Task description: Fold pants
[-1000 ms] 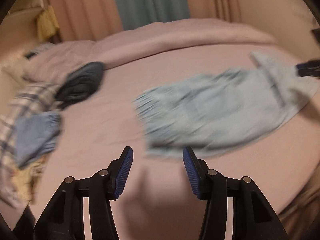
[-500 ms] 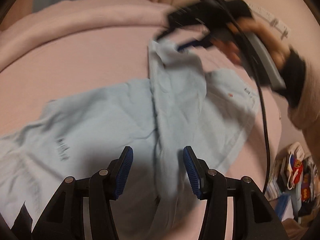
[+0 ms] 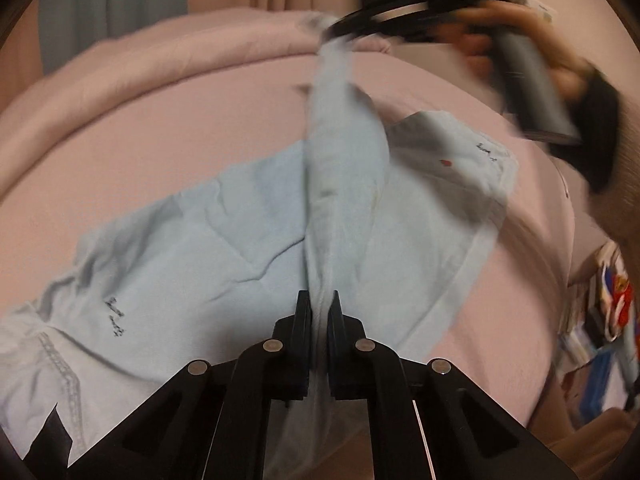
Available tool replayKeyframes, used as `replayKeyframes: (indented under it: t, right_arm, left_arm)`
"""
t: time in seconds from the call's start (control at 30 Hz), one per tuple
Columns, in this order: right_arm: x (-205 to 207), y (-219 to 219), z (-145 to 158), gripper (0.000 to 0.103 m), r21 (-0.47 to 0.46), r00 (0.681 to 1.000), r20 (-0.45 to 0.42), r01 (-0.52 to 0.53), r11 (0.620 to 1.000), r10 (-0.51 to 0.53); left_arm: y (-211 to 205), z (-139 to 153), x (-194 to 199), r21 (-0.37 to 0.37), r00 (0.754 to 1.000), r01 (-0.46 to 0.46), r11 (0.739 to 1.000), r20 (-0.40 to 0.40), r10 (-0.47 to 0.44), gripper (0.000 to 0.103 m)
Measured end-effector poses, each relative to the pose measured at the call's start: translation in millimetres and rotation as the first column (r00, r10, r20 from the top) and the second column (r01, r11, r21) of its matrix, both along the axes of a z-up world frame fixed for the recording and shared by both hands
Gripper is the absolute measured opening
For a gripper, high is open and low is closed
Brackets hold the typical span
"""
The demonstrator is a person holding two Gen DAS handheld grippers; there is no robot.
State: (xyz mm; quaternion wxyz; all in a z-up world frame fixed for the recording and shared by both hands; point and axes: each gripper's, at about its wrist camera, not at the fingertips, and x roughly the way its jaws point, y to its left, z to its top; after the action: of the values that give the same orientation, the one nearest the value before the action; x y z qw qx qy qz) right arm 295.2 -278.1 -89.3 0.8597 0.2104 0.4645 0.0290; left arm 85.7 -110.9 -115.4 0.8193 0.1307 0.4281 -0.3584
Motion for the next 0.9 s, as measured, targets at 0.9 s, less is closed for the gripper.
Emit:
replayKeyframes:
  t: [0.9]
  right_arm:
    - [-252, -120, -85, 0.002, 0.393, 0.891, -0.112, 0.445, 0.804, -0.439]
  left_arm:
    - [-17, -20, -25, 0.215, 0.993, 0.068, 0.974, 0.078, -0.086, 0.006]
